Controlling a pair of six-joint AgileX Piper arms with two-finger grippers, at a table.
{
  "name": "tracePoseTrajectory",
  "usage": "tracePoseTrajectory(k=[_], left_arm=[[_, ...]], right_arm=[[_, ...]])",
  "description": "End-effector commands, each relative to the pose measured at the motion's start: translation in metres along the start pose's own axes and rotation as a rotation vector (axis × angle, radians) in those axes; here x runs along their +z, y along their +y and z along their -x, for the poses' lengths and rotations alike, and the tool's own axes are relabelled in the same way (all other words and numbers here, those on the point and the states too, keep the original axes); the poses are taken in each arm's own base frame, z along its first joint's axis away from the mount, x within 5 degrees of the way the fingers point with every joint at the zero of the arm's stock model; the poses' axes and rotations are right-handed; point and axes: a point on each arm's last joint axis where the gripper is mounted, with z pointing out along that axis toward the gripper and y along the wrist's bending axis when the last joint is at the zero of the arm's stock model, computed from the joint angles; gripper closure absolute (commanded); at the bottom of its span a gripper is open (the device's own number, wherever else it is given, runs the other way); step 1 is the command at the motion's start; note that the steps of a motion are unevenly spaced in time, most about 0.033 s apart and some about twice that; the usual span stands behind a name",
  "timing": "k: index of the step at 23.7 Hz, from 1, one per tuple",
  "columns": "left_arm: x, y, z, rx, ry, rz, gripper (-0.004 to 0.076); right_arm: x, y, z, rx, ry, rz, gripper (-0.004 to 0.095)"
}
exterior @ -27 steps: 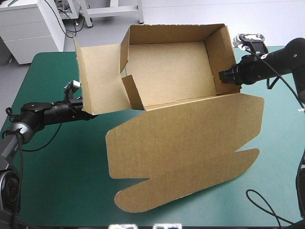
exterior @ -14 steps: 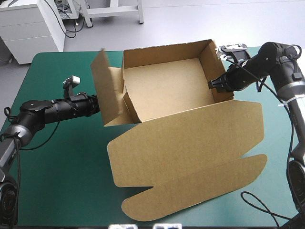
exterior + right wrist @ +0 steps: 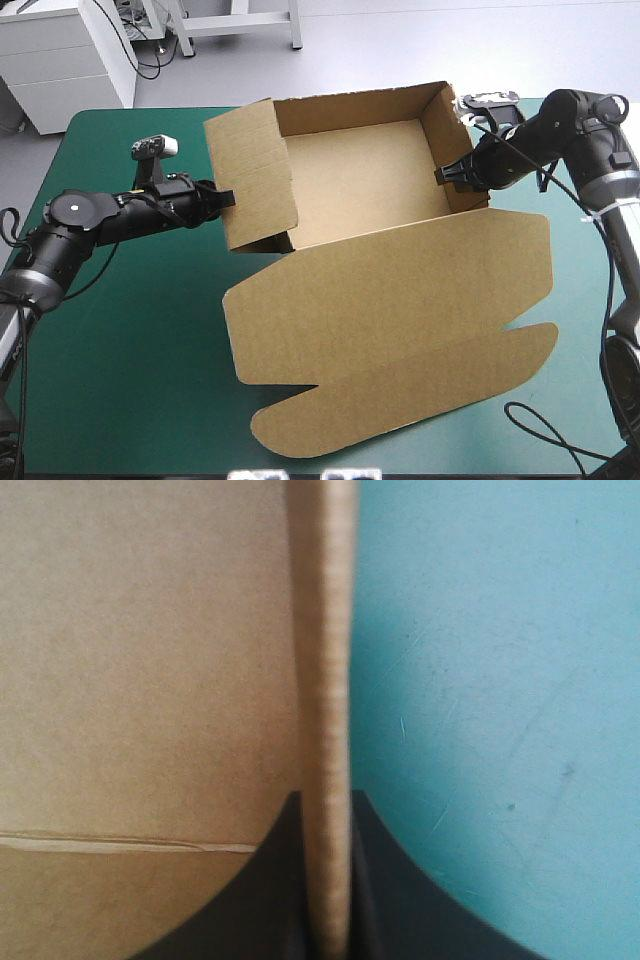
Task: Fold the box
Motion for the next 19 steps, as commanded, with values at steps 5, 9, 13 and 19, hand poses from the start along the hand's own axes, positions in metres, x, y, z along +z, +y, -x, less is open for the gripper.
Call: tracePoseTrajectory(k=[5,9,13,19], left_arm=[[-0.024,-0.043,0.037,0.015,-0.133,-0.048,0.0731],[-0.027,-0.043,0.038,0.034,-0.111,-0.016,0.0731],[-0.026,-0.042,0.034,0.085,-0.064,0.001,0.0731],[-0.026,-0.041,0.034,0.088,-0.065,0.005,0.0568]], right_arm=[[-0.020,0.028,0.008,-0.060,-0.097,-0.049,0.0919],[-0.018,0.036,0.010,-0.078,-0.106,-0.074,0.0919],[-0.017,0.038,0.010,-0.080,-0.109,-0.069,0.0920],[-0.017,0.038,0.010,-0.081,-0.106,-0.072,0.0919]])
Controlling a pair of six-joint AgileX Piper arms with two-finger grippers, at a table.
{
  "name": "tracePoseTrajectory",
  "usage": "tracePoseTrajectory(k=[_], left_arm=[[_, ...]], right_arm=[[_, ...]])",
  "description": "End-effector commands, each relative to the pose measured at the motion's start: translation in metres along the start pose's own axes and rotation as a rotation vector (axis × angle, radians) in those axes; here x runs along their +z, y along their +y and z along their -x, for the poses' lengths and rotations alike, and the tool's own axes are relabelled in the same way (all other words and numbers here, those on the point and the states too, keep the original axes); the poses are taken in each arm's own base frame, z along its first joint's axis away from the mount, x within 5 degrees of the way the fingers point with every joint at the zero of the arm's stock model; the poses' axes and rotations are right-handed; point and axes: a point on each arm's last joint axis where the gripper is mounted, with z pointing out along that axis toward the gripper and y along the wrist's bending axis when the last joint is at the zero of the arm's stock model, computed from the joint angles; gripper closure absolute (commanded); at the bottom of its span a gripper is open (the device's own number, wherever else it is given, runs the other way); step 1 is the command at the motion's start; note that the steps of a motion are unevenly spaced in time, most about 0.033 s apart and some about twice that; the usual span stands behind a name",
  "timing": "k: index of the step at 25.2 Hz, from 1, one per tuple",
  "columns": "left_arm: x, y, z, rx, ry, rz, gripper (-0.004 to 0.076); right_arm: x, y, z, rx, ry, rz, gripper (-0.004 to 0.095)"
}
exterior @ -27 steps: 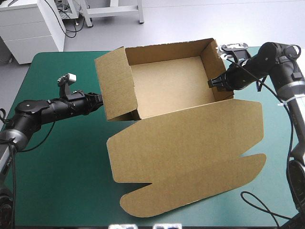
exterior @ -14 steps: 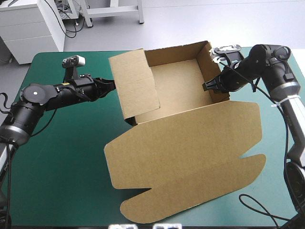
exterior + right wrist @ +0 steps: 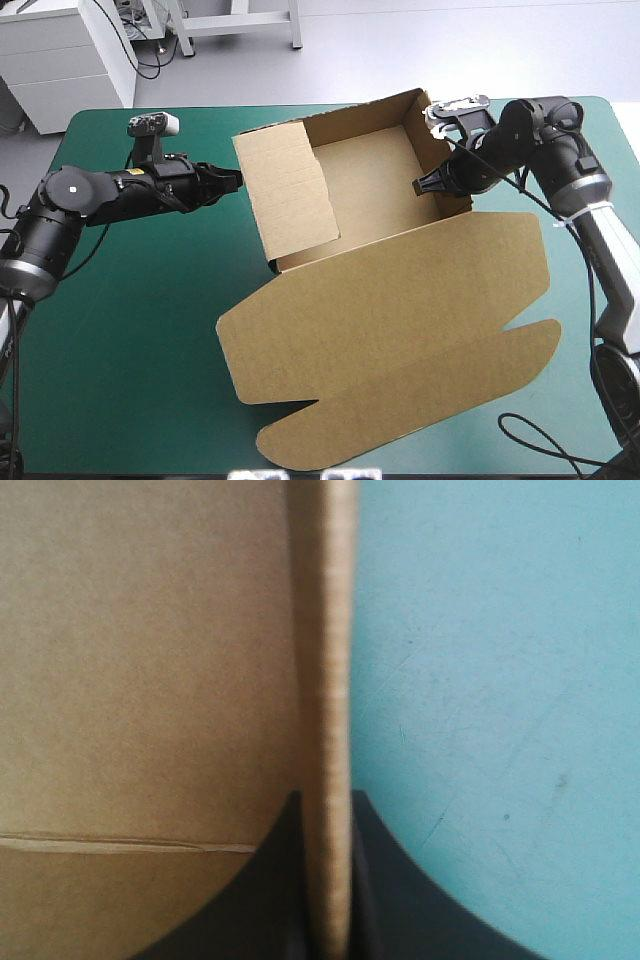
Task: Fold the box
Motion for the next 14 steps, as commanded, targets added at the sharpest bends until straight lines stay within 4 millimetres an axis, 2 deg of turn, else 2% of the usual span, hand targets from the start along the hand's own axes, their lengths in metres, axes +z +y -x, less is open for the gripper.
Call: tracePoseTrajectory(k=[1,3,4,6,14], left_arm=[[-0.016,-0.018,0.013,-0.007,-0.096,-0.057,0.0467],[-0.017,-0.023,0.016,-0.068,-0.124,-0.114,0.0305],[-0.018,-0.025,0.017,-0.102,-0.131,-0.141,0.0269],[-0.019,-0.029,0.018,-0.155,-0.139,-0.195,0.0243],[-0.019,-0.031,0.017,-0.167,-0.129,-0.217,0.0246]], right_arm=[[-0.027,0.005,0.007,0.000,-0.120,0.000,0.0919],[-0.027,0.004,0.007,-0.006,-0.117,-0.015,0.0919],[-0.027,0.003,0.007,-0.004,-0.117,-0.016,0.0919],[-0.027,0.002,0.007,-0.007,-0.117,-0.029,0.0919],[-0.028,0.002,0.008,-0.001,-0.134,-0.031,0.0919]])
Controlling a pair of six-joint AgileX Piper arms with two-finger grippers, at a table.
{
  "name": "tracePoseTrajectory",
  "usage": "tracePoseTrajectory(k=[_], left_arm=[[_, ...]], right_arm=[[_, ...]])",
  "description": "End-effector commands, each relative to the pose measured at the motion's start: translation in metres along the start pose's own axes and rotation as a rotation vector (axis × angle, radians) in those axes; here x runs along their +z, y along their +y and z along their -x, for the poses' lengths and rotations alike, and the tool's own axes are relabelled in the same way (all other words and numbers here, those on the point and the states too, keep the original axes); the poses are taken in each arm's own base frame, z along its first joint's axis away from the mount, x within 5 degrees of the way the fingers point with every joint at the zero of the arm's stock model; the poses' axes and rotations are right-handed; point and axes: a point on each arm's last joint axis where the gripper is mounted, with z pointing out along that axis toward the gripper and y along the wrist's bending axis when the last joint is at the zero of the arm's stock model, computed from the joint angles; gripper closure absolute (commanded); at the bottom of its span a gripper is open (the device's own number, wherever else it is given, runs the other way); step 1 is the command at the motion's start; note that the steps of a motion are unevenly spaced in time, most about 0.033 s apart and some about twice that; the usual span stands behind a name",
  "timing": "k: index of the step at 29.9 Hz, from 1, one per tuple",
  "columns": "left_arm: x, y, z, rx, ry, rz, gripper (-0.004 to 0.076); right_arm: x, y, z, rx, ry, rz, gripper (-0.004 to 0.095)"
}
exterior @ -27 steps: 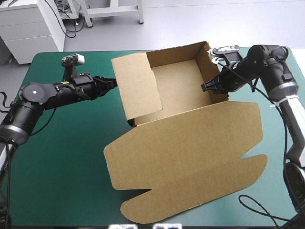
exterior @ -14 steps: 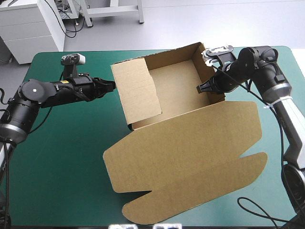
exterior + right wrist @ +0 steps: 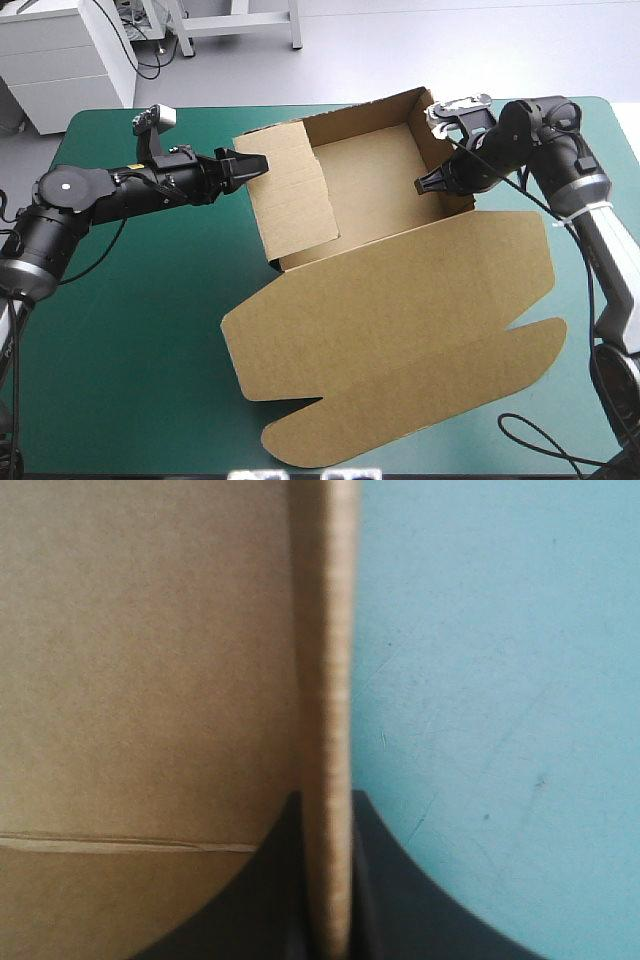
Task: Fold the box
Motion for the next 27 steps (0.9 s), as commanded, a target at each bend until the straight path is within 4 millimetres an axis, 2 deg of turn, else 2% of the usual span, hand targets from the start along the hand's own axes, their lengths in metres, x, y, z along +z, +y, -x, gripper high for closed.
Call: tracePoseTrajectory(k=[1,14,18,27], left_arm=[[-0.014,-0.021,0.009,-0.006,-0.072,-0.067,0.0246],[-0.013,-0.022,0.009,-0.026,-0.075,-0.069,0.0246],[-0.006,-0.026,0.000,-0.105,-0.016,-0.035,0.0246],[0.019,-0.040,-0.027,-0.145,0.037,0.216,0.0246]], right_arm=[[-0.028,0.004,0.008,0.001,-0.131,0.001,0.0919],[-0.028,0.004,0.008,0.001,-0.131,0.001,0.0919],[-0.028,0.004,0.008,0.000,-0.131,-0.001,0.0919],[-0.028,0.003,0.007,-0.003,-0.127,-0.007,0.0919]])
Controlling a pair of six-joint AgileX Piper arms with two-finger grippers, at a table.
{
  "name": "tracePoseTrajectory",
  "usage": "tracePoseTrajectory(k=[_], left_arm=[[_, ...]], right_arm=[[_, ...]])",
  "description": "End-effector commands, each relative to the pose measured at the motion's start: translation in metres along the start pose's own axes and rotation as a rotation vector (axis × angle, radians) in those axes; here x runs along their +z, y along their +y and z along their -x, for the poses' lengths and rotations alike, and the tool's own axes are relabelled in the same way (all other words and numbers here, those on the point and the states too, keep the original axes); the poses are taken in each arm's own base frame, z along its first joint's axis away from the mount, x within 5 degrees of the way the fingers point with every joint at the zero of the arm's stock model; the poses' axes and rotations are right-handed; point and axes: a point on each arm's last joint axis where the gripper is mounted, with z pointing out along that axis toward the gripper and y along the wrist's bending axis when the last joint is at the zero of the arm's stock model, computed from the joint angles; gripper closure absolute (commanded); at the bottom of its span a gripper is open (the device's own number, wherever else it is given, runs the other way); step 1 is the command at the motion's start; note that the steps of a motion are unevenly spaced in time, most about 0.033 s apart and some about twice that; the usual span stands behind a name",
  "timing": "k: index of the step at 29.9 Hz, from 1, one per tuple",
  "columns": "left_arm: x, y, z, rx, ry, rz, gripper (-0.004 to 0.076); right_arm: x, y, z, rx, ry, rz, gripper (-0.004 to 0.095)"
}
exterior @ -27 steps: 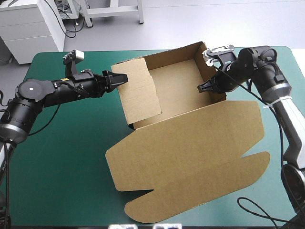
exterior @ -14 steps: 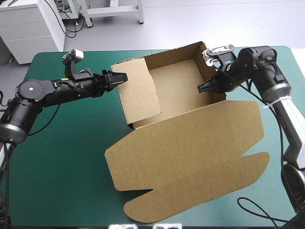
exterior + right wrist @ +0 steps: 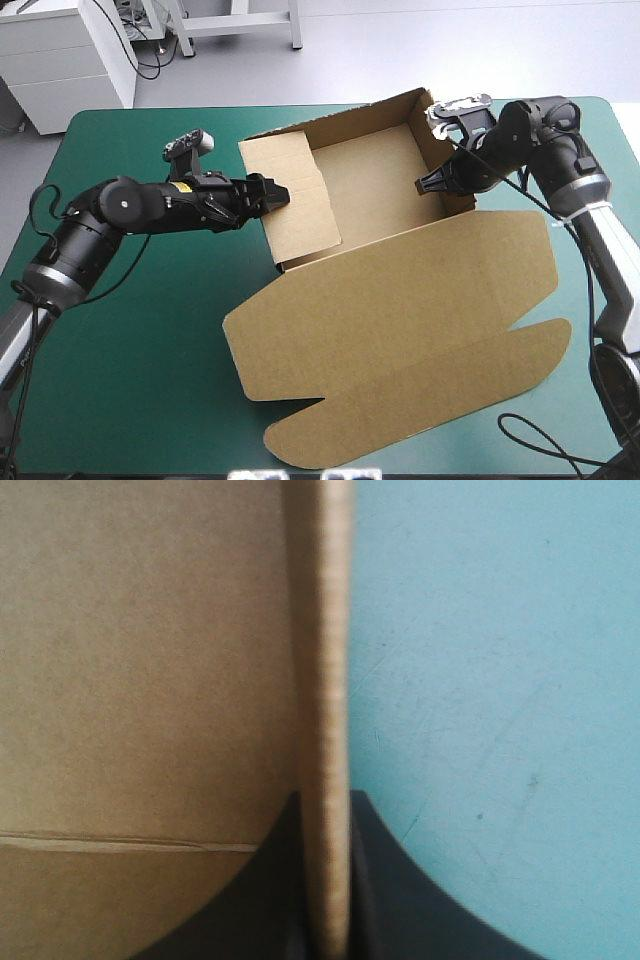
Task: Fold the box
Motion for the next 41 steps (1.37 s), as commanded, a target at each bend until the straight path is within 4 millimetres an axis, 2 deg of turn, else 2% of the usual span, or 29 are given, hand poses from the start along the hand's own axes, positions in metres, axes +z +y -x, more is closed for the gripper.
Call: tracePoseTrajectory(k=[1,8,16,26,33,41], left_arm=[[-0.011,-0.021,-0.001,-0.047,-0.093,0.025,0.0246],[-0.005,-0.029,-0.013,-0.051,-0.096,0.124,0.0246],[-0.006,-0.024,-0.014,-0.072,-0.099,0.193,0.0246],[-0.006,-0.024,-0.014,-0.064,-0.105,0.195,0.0246],[-0.006,-0.023,-0.013,-0.043,-0.115,0.210,0.0246],[-0.006,-0.024,-0.008,-0.024,-0.164,0.189,0.0246]], right_arm=[[-0.029,0.003,0.007,0.002,-0.125,0.000,0.0919],[-0.031,0.006,0.007,-0.001,-0.122,0.008,0.0919],[-0.029,0.031,0.010,-0.057,-0.129,-0.073,0.0919],[-0.034,0.048,0.013,-0.074,-0.152,-0.126,0.0919],[-0.056,0.049,0.022,-0.069,-0.213,-0.125,0.0919],[-0.057,0.050,0.021,-0.066,-0.203,-0.117,0.0919]])
